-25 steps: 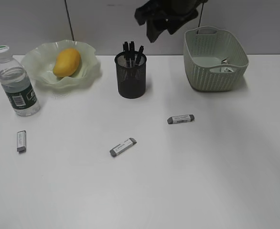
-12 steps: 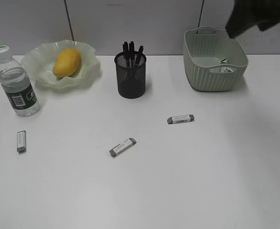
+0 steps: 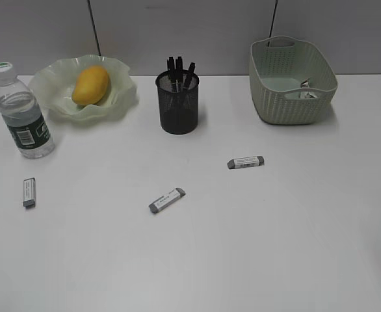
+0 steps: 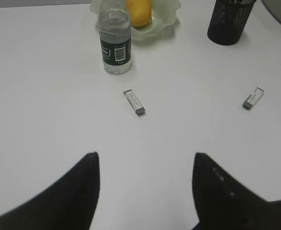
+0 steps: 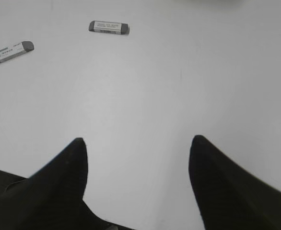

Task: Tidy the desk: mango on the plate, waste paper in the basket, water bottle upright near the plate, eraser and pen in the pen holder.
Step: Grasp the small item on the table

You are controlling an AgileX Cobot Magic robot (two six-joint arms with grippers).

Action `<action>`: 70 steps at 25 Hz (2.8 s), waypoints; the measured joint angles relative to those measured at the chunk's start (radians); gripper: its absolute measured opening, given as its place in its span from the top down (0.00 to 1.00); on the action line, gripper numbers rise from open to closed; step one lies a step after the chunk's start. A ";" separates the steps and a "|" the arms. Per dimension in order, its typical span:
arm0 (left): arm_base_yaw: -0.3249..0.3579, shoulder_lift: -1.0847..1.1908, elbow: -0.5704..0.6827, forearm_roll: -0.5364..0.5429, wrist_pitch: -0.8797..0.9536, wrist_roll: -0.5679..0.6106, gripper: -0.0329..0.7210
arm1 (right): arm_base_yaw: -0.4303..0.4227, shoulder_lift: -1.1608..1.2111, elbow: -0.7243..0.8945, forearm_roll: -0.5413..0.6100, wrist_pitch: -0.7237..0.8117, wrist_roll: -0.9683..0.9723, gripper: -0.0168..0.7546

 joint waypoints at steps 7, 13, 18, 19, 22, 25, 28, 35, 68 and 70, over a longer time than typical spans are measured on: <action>0.000 0.000 0.000 -0.005 0.000 0.000 0.34 | 0.000 -0.330 0.240 -0.003 -0.013 0.020 0.30; 0.000 0.000 0.000 -0.006 0.000 0.000 0.34 | 0.000 -0.576 0.321 -0.004 0.012 0.020 0.30; 0.000 0.039 -0.001 -0.018 -0.004 0.000 0.34 | 0.000 -0.696 0.346 -0.005 0.044 0.020 0.30; 0.000 0.063 -0.005 -0.020 -0.012 0.000 0.34 | 0.000 -0.707 0.348 -0.005 0.045 0.020 0.30; 0.000 0.154 -0.028 -0.023 -0.072 0.000 0.34 | 0.000 -0.715 0.349 -0.005 0.045 0.020 0.30; 0.000 0.276 -0.058 -0.027 -0.152 0.000 0.34 | 0.000 -0.715 0.349 -0.005 0.045 0.020 0.30; 0.000 0.440 -0.087 -0.047 -0.187 0.000 0.34 | 0.000 -0.715 0.349 -0.005 0.045 0.020 0.30; 0.000 0.901 -0.198 -0.092 -0.204 -0.088 0.34 | 0.000 -0.715 0.349 -0.009 0.044 0.020 0.32; -0.006 1.710 -0.274 -0.085 -0.743 -0.382 0.34 | 0.000 -0.715 0.349 -0.016 0.037 0.019 0.32; -0.012 1.726 -0.274 -0.086 -0.761 -0.389 0.34 | 0.000 -0.715 0.349 -0.017 0.037 0.019 0.32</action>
